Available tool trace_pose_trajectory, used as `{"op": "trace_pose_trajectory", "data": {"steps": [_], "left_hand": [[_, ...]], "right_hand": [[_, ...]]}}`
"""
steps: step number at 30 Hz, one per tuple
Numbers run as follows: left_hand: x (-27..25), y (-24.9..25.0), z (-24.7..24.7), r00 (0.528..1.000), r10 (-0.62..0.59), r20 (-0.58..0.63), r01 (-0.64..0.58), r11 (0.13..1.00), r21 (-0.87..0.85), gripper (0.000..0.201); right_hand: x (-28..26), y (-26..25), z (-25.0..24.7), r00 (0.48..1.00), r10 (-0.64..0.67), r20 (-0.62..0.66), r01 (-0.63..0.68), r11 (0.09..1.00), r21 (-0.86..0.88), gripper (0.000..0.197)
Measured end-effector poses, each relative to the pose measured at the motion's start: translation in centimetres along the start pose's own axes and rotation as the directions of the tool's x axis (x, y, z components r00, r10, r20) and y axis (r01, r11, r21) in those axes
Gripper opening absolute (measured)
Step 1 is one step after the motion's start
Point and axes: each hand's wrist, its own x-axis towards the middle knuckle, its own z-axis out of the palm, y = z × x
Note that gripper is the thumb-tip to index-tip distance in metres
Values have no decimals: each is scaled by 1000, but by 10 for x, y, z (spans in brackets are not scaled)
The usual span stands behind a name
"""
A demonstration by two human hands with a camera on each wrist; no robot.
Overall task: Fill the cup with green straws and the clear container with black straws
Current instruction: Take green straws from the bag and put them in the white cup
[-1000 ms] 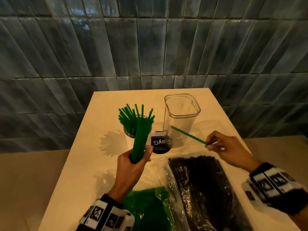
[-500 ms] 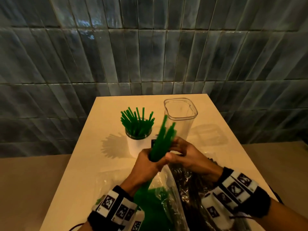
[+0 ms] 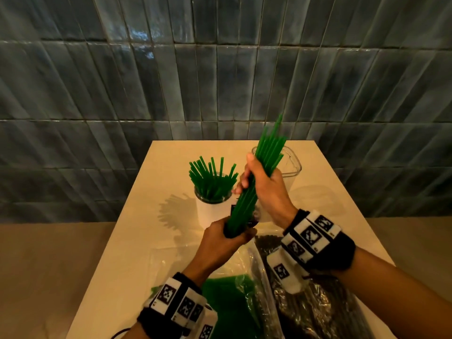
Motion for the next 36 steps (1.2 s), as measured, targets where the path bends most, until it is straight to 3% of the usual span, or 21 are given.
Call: {"op": "trace_pose_trajectory", "data": {"steps": [2, 6, 10, 13, 20, 26, 29, 33, 36], "left_hand": [[0, -10, -4, 991, 72, -113, -62, 994, 92, 61], [15, -27, -20, 888, 165, -428, -110, 983, 148, 119], [52, -29, -32, 902, 29, -430, -4, 998, 59, 138], [76, -27, -35, 925, 3, -380, 8, 1000, 27, 135], [84, -30, -35, 902, -5, -432, 38, 997, 69, 118], [97, -24, -40, 900, -18, -435, 35, 999, 33, 133], [107, -7, -40, 893, -8, -450, 58, 994, 96, 134], [116, -3, -44, 876, -49, -479, 104, 991, 89, 99], [121, -4, -55, 859, -106, -501, 127, 992, 8, 64]], "right_hand": [[15, -6, 1, 997, -47, -63, 52, 996, 66, 41], [43, -14, 4, 986, -126, -113, 138, 985, 100, 42], [66, -12, 16, 977, -173, -123, 182, 981, 66, 43], [79, -8, 25, 971, -191, -141, 194, 981, 13, 44], [95, 16, 33, 976, -155, -156, 125, 974, -189, 35], [91, -4, 38, 969, -177, -171, 173, 984, -38, 38], [83, -27, 38, 956, -217, -197, 239, 966, 95, 37], [77, -55, 21, 922, -289, -259, 356, 896, 265, 35], [77, -61, 2, 921, -260, -291, 362, 847, 390, 33]]}}
